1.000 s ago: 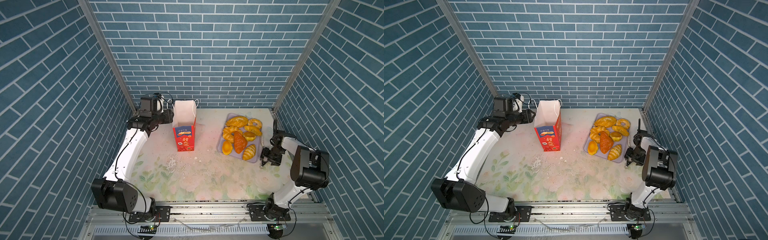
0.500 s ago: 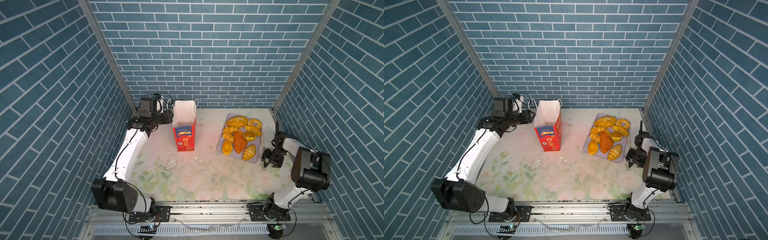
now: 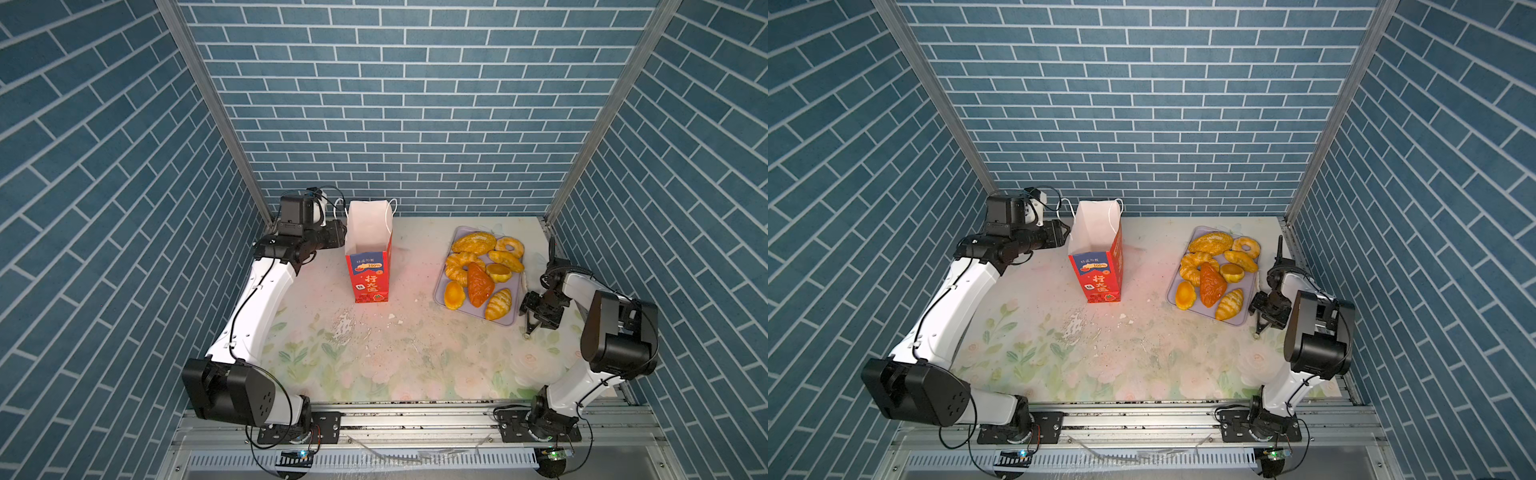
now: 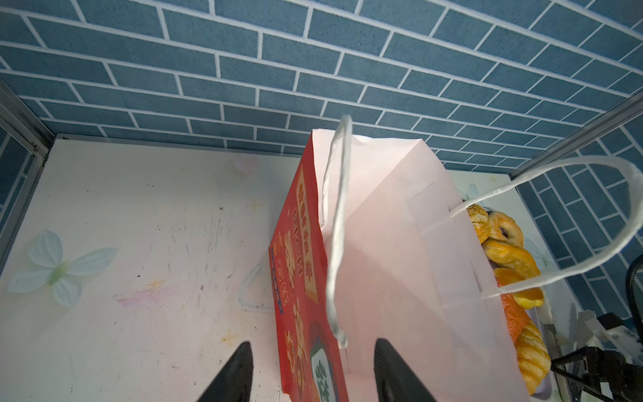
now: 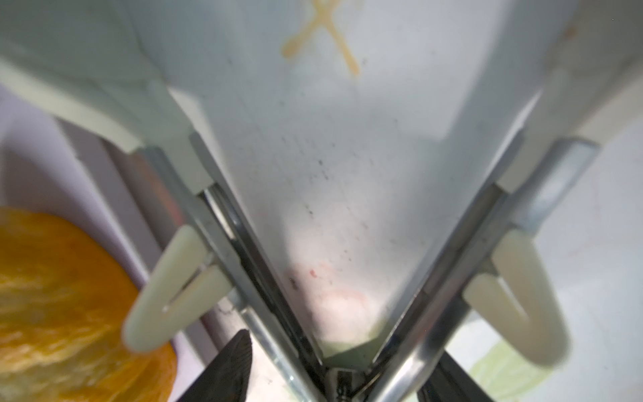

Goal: Place the fake bread into the paper bag
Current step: 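Close the right gripper on the tongs and lift them off the table, then move the tongs with the right gripper over the tray toward the orange bread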

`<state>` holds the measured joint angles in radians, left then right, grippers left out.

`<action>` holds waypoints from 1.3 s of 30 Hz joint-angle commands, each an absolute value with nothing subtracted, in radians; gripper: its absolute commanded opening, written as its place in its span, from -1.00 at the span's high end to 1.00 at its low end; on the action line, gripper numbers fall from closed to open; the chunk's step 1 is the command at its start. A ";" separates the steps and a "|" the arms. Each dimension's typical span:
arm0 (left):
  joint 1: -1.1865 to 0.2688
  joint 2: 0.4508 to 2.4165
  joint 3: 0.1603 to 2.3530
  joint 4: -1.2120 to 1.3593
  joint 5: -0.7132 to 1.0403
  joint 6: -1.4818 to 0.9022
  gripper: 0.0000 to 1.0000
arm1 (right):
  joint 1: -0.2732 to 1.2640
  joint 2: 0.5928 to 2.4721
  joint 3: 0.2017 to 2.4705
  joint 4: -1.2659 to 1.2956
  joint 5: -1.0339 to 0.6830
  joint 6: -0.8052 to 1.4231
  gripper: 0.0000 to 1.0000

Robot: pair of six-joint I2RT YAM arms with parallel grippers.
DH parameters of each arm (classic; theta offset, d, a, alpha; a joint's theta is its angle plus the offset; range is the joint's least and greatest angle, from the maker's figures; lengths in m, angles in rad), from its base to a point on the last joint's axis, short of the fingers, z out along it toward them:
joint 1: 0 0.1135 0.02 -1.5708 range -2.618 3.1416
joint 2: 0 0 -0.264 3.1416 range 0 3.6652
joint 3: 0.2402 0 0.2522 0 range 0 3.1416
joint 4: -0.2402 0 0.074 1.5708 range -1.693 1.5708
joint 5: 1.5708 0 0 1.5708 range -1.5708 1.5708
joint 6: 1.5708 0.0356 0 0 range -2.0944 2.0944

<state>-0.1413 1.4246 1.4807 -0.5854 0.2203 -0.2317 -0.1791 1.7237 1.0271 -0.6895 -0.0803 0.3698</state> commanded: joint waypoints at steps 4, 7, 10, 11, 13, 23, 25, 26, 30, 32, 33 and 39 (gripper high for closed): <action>-0.133 1.410 1.463 -0.573 0.204 -0.230 -0.15 | -0.169 1.769 1.009 -0.709 -0.033 0.380 -0.38; -0.130 1.411 1.467 -0.574 0.206 -0.231 -0.15 | -0.170 1.752 1.001 -0.706 -0.020 0.376 -0.36; -0.128 1.416 1.470 -0.573 0.212 -0.228 -0.15 | -0.175 1.760 1.004 -0.704 -0.018 0.364 -0.36; -0.129 1.418 1.472 -0.573 0.213 -0.227 -0.15 | -0.175 1.771 1.008 -0.705 -0.015 0.355 -0.36; -0.129 1.421 1.479 -0.579 0.218 -0.227 -0.15 | -0.175 1.786 1.015 -0.709 -0.006 0.340 -0.37; -0.127 1.413 1.480 -0.577 0.218 -0.227 -0.15 | -0.175 1.801 1.019 -0.684 -0.013 0.333 -0.33; -0.127 1.412 1.479 -0.577 0.219 -0.228 -0.15 | -0.176 1.808 1.022 -0.680 -0.021 0.329 -0.28; -0.127 1.411 1.480 -0.577 0.221 -0.229 -0.15 | -0.175 1.813 1.025 -0.680 -0.020 0.327 -0.25; -0.127 1.407 1.478 -0.577 0.221 -0.229 -0.15 | -0.176 1.817 1.037 -0.689 -0.038 0.310 -0.09; -0.127 1.401 1.474 -0.574 0.218 -0.230 -0.15 | -0.175 1.798 1.041 -0.703 -0.025 0.301 -0.01; -0.127 1.399 1.471 -0.571 0.216 -0.230 -0.14 | -0.175 1.776 1.042 -0.715 -0.008 0.295 0.02; -0.126 1.387 1.469 -0.571 0.209 -0.231 -0.15 | -0.171 1.577 1.087 -0.828 0.052 0.272 0.08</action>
<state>-0.1349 1.4136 1.4757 -0.5854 0.2138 -0.2314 -0.1745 1.6966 1.0554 -0.7403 0.0151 0.3054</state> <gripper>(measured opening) 0.575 0.466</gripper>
